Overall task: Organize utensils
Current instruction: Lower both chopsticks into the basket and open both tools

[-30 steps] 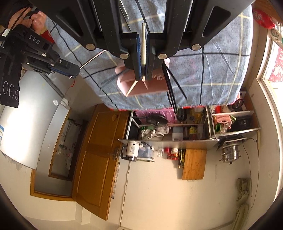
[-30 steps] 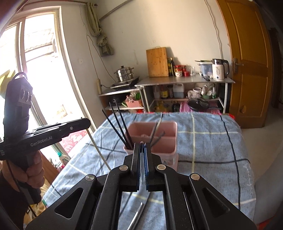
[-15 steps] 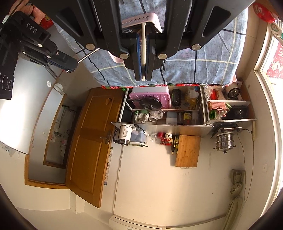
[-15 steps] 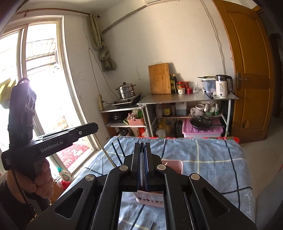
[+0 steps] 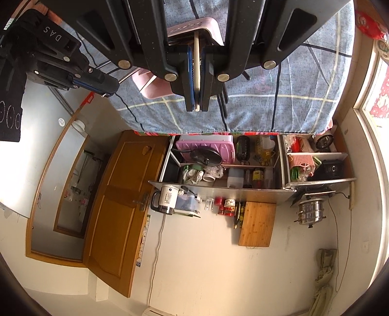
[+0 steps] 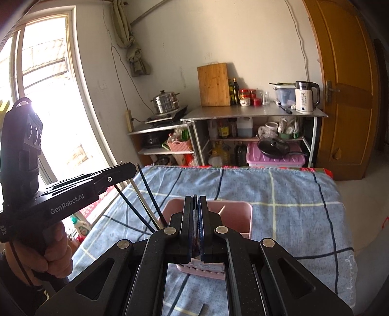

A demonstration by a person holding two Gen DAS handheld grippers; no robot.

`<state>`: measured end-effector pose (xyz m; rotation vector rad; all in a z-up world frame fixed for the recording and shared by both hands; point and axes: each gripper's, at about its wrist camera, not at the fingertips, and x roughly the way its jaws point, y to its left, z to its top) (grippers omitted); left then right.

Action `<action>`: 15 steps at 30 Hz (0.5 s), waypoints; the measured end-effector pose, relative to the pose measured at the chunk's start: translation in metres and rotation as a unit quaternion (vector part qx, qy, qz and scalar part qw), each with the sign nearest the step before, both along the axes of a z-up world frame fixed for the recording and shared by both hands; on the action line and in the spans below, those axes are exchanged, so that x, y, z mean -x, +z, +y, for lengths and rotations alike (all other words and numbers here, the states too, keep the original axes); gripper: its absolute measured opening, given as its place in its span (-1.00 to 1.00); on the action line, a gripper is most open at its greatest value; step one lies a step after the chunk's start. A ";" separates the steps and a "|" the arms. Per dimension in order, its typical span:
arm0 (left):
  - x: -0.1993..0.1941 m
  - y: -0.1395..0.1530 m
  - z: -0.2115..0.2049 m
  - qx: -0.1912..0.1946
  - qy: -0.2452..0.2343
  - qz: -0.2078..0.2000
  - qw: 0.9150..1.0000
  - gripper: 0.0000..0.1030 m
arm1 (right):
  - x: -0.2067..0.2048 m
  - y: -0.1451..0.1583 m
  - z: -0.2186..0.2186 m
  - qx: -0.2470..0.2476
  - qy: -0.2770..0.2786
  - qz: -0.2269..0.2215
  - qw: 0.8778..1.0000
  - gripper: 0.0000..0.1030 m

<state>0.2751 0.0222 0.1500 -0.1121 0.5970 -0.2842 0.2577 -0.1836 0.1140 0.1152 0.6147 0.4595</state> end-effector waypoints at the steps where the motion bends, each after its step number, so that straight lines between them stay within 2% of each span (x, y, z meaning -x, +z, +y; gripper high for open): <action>1: -0.001 -0.005 -0.001 -0.002 0.000 0.004 1.000 -0.92 | -0.002 -0.002 0.001 0.003 0.000 0.004 1.000 -0.93; 9: -0.007 -0.031 -0.002 -0.016 0.004 0.029 0.999 -0.92 | -0.007 -0.011 0.000 0.017 -0.002 0.016 1.000 -0.92; 15: -0.003 -0.033 0.000 -0.020 0.006 0.027 0.999 -0.91 | -0.005 -0.011 0.000 0.023 0.000 0.018 1.000 -0.91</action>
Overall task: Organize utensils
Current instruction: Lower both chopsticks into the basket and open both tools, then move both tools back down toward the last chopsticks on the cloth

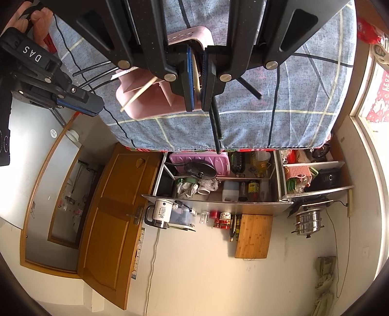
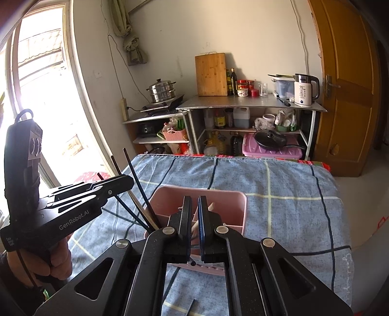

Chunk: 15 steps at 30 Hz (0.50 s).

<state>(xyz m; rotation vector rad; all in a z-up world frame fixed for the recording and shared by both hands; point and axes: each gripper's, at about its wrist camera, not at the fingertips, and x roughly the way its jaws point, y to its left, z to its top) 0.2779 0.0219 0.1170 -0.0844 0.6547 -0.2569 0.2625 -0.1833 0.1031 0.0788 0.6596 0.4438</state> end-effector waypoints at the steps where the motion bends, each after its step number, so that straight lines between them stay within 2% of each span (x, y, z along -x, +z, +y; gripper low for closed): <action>1: 0.001 0.001 0.001 0.000 0.001 -0.001 1.000 -0.91 | 0.001 0.000 0.000 -0.001 0.000 0.000 1.000 -0.91; 9: 0.026 0.016 0.012 0.010 0.014 -0.024 1.000 -0.83 | 0.014 0.009 -0.014 -0.010 -0.008 -0.013 1.000 -0.89; 15: 0.061 0.026 0.016 0.014 0.017 -0.046 0.999 -0.82 | 0.042 0.011 -0.033 -0.021 -0.019 -0.021 0.999 -0.87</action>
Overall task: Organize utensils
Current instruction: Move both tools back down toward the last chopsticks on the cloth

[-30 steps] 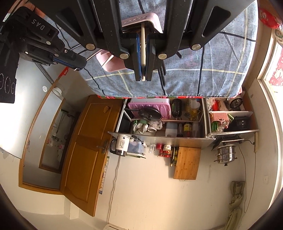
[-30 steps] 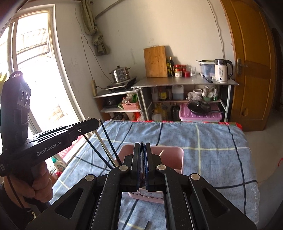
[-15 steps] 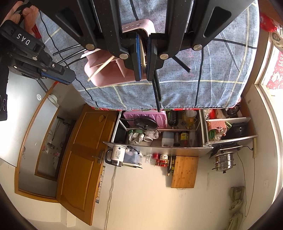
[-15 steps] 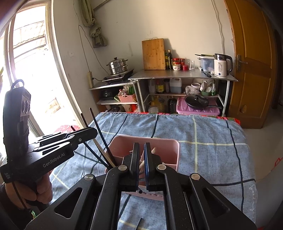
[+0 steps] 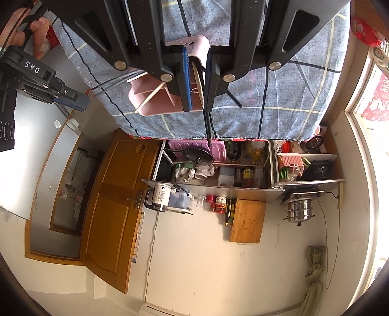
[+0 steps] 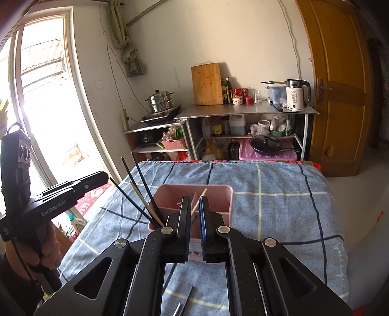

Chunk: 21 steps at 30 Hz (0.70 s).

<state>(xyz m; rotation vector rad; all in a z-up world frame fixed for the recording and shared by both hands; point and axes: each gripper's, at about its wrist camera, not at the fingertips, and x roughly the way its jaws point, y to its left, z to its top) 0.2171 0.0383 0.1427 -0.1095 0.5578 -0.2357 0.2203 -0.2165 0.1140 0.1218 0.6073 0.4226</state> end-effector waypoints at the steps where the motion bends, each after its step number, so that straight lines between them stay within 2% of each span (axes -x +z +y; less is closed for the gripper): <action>1: 0.009 -0.001 0.000 -0.001 0.000 -0.002 1.000 -0.80 | 0.006 -0.001 -0.004 -0.002 -0.003 0.000 1.000 -0.86; 4: 0.028 -0.006 -0.002 -0.007 0.000 -0.003 1.000 -0.73 | 0.022 -0.006 -0.013 -0.006 -0.009 0.004 1.000 -0.85; 10: 0.066 -0.029 -0.014 -0.011 -0.010 0.011 1.000 -0.72 | 0.056 -0.025 -0.026 -0.005 -0.018 0.019 1.000 -0.84; 21: 0.117 -0.087 -0.038 -0.012 -0.040 0.072 0.997 -0.72 | 0.105 -0.064 -0.033 -0.003 -0.017 0.057 0.998 -0.76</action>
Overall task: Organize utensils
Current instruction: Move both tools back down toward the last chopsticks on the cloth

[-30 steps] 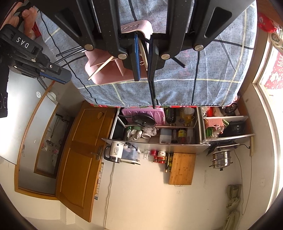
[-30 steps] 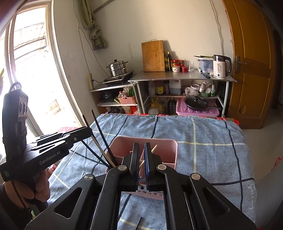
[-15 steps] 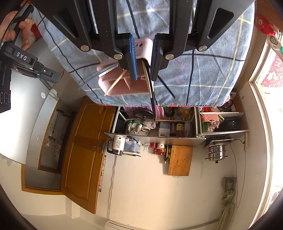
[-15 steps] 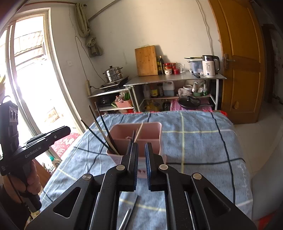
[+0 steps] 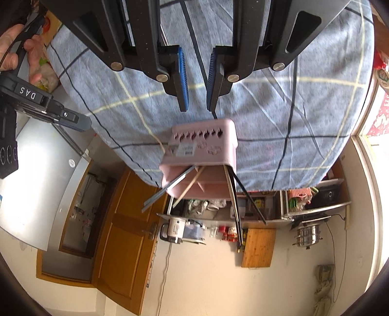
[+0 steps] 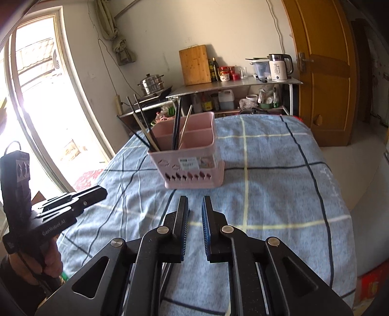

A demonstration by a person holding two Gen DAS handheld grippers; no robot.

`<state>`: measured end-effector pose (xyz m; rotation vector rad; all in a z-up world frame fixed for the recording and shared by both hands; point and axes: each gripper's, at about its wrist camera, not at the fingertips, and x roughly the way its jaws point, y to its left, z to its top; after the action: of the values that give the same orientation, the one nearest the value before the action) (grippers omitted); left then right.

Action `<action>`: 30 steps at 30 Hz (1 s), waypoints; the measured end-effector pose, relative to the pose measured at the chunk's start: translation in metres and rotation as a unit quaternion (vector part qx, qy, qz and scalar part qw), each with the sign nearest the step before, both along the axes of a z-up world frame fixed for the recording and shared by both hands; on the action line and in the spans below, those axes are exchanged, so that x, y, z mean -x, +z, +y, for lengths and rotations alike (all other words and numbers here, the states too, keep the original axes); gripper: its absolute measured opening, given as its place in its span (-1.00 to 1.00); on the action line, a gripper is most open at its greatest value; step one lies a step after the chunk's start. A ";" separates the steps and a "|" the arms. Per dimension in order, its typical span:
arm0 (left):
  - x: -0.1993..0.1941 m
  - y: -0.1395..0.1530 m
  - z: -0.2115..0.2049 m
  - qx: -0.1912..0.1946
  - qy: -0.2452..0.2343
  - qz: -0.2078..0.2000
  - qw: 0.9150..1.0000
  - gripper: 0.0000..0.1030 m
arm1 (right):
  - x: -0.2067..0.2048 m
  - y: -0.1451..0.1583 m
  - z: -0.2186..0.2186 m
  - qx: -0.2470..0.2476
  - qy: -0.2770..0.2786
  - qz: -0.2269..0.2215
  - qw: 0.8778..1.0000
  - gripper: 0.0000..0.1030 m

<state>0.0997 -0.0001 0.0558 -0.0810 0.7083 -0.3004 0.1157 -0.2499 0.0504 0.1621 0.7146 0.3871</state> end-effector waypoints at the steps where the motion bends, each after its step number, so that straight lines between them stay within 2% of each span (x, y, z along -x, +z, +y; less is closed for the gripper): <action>1: 0.004 -0.005 -0.001 0.001 0.000 0.005 1.000 -0.72 | 0.003 -0.003 0.001 0.002 0.000 0.002 1.000 -0.75; 12: 0.016 -0.047 -0.010 0.009 -0.006 0.056 0.998 -0.72 | 0.022 -0.027 0.010 0.007 0.010 0.025 1.000 -0.72; 16: 0.010 -0.059 -0.016 0.013 -0.010 0.069 0.998 -0.71 | 0.021 -0.032 0.007 0.005 0.007 0.032 0.999 -0.72; 19: 0.003 -0.069 -0.020 0.017 -0.009 0.080 0.997 -0.54 | 0.020 -0.036 0.008 0.005 0.007 0.037 0.999 -0.72; 30: -0.021 -0.105 -0.038 0.013 -0.012 0.124 0.992 -0.53 | 0.013 -0.050 0.016 0.007 0.018 0.057 0.998 -0.71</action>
<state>0.1206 -0.0384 -0.0494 -0.1370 0.9525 -0.3255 0.1032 -0.2334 0.0001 0.1595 0.8343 0.4103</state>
